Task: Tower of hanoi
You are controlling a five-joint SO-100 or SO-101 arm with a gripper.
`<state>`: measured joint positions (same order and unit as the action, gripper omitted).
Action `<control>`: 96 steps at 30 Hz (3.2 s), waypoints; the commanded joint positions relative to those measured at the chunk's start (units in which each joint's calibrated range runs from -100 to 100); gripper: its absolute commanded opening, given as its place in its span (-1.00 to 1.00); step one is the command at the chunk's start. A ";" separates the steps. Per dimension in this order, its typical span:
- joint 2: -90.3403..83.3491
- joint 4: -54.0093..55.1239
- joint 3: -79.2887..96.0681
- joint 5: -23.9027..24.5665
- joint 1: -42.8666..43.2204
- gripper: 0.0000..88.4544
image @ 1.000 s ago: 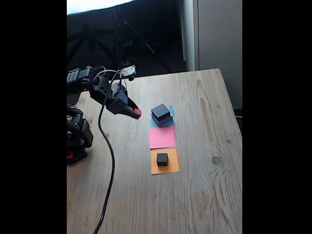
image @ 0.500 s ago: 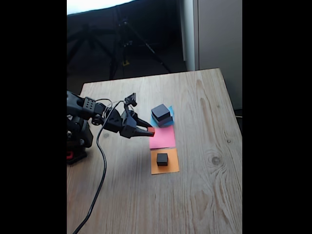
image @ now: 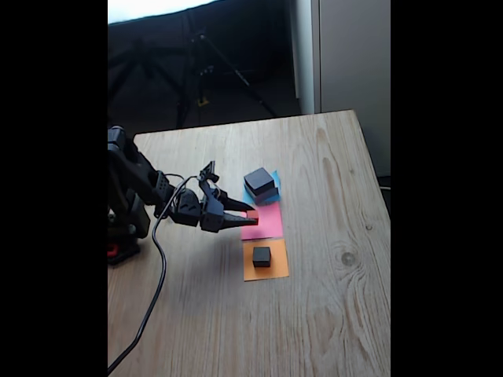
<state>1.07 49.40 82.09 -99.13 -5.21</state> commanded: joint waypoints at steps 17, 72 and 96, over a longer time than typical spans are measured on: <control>11.80 13.94 -5.55 -0.87 0.66 -0.66; -45.50 -111.03 -48.28 -0.87 -28.51 -0.74; -26.50 -31.15 -7.46 -0.87 -24.41 -0.47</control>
<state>-29.29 8.01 74.01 -99.13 -30.51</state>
